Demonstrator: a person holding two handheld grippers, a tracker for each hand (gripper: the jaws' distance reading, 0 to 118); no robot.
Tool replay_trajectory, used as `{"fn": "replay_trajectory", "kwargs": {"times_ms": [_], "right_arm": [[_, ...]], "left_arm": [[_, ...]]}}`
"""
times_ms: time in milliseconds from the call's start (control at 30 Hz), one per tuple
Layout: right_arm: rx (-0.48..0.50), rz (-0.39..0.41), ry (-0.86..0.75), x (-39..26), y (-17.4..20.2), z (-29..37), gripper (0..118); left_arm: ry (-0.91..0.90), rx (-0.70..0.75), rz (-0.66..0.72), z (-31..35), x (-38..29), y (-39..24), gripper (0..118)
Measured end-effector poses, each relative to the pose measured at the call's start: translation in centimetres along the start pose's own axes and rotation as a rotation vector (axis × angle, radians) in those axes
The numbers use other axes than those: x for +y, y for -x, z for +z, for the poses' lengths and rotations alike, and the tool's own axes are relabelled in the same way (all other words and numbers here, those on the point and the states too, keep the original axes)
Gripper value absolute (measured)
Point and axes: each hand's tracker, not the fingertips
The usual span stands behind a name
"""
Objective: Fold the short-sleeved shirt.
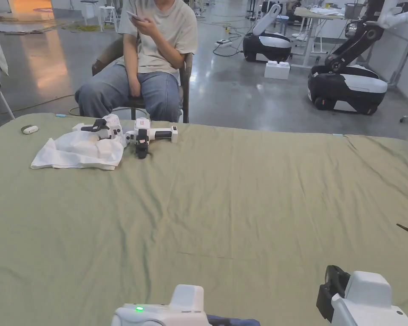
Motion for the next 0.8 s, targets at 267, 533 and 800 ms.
{"fn": "replay_trajectory", "kwargs": {"times_ms": [267,533,800], "right_arm": [[0.000,0.006,0.012,-0.2,0.1,-0.2,1],[-0.005,0.007,0.017,-0.2,-0.2,-0.2,1],[0.007,0.007,-0.025,0.8,0.8,-0.4,1]], "left_arm": [[0.124,-0.142,0.153,-5.4,-2.4,2.4,7],[0.097,-0.140,0.134,-7.3,-4.0,2.4,4],[-0.131,-0.048,-0.037,-0.8,-0.1,1.5,3]]}}
